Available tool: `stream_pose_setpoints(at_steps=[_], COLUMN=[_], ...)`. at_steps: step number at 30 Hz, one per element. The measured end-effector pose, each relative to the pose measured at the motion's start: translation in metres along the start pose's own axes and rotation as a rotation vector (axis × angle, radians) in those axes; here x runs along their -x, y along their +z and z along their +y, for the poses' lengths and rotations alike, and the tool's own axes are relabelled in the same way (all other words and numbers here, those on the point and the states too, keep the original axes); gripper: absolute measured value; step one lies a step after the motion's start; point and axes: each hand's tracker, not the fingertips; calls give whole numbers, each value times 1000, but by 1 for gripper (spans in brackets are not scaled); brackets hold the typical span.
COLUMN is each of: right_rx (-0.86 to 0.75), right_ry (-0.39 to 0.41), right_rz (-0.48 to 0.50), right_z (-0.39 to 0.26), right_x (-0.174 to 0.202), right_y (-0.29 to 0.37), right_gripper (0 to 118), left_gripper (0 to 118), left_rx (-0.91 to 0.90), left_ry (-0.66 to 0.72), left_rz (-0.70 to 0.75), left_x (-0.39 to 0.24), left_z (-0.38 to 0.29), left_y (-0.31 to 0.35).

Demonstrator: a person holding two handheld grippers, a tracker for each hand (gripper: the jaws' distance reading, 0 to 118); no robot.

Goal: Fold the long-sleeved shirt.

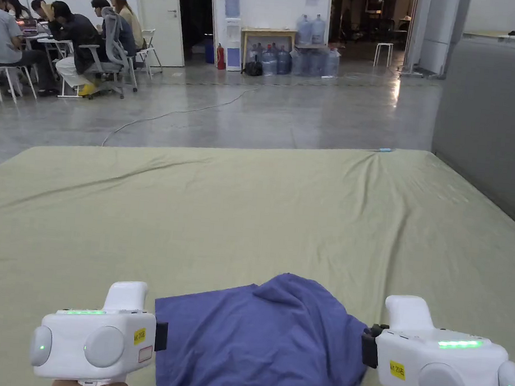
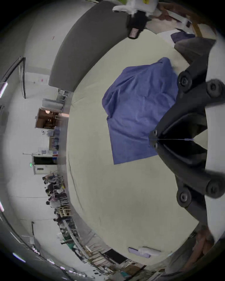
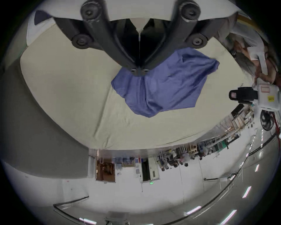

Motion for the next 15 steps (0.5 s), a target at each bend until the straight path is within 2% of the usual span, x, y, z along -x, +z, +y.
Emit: stream_pose_setpoints(at_steps=[4, 5, 6, 7, 8, 11, 15], right_rx=[34, 47, 60, 73, 84, 115, 150], right_ry=[-5, -7, -11, -17, -23, -38, -61], right_rz=[0, 2, 2, 0, -2, -8, -22], right_z=[-2, -5, -8, -10, -12, -21, -27], right_x=[-6, -8, -9, -11, -13, -16, -25], right_y=[-21, -28, -35, -40, -44, -56, -69], right_gripper=[0, 0, 0, 0, 0, 0, 0], left_gripper=[0, 34, 76, 107, 114, 111, 111], left_rx=[32, 41, 65, 107, 118, 161, 248], left_ry=[-15, -17, -23, -44, -51, -75, 47], left_rz=[3, 3, 31, 58, 92, 173, 177], left_x=[11, 16, 19, 24, 29, 44, 67], left_z=[42, 53, 62, 70, 77, 92, 95], left_y=[-58, -77, -97, -120, -141, -195, -245])
